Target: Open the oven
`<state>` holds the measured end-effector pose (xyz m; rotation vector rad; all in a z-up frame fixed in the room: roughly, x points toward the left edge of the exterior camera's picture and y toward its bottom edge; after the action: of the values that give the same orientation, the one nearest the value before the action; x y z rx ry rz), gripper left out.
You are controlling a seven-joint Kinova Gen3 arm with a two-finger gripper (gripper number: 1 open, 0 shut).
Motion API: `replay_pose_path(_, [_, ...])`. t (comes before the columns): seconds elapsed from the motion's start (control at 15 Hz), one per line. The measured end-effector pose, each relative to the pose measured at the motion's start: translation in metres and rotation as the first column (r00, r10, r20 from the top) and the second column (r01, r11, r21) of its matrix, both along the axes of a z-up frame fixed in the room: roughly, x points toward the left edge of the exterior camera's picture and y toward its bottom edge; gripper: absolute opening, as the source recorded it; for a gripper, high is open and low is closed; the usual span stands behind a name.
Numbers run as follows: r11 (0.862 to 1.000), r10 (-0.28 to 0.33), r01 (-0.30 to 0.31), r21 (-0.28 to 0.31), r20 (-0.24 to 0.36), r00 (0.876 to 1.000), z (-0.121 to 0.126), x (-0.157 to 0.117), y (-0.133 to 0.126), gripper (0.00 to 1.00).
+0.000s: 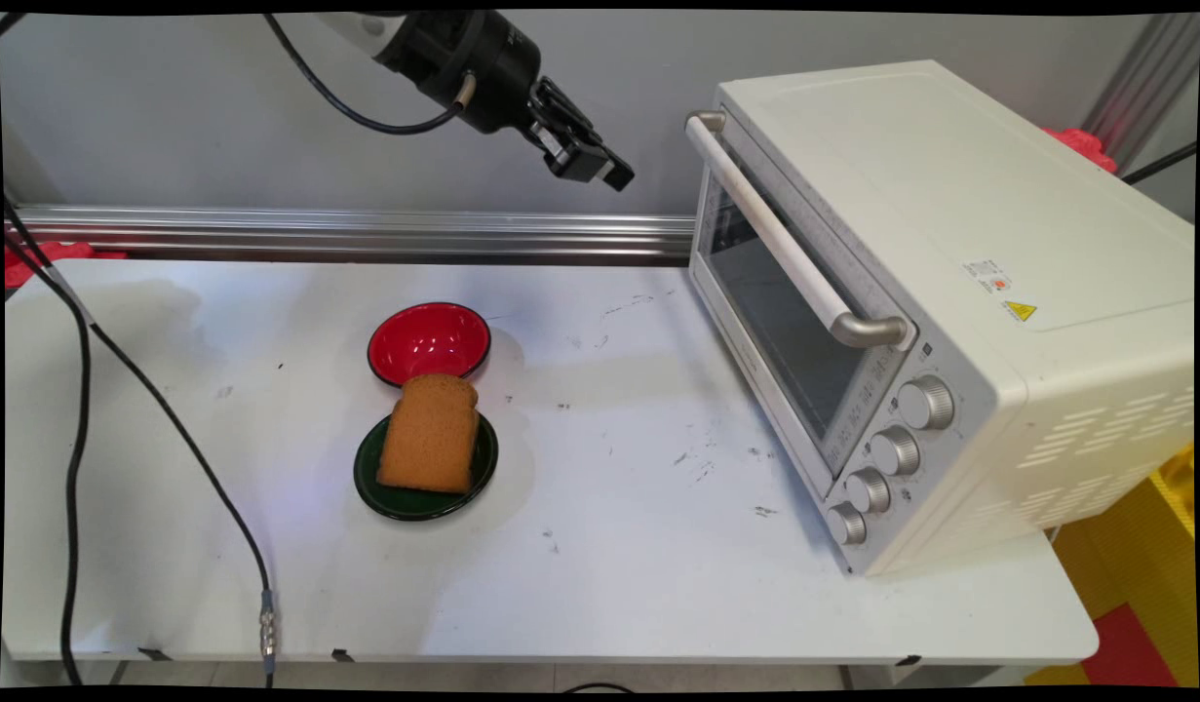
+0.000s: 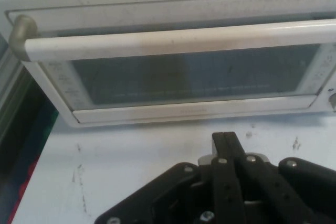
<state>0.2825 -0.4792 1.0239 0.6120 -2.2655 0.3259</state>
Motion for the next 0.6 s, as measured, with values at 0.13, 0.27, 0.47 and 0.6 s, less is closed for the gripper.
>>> replay_pose_path(0.13, [1.0, 0.0, 0.0, 0.002, -0.001, 1.0, 0.0, -0.003, -0.003, 0.0])
replay_pose_path(0.27, [1.0, -0.002, 0.002, 0.004, -0.004, 1.0, 0.0, -0.007, -0.006, 0.0])
replay_pose_path(0.47, [1.0, -0.011, 0.011, 0.003, -0.003, 1.0, 0.003, -0.019, -0.017, 0.0])
replay_pose_path(0.6, [1.0, -0.015, 0.015, -0.001, -0.004, 1.0, 0.005, -0.028, -0.025, 0.0])
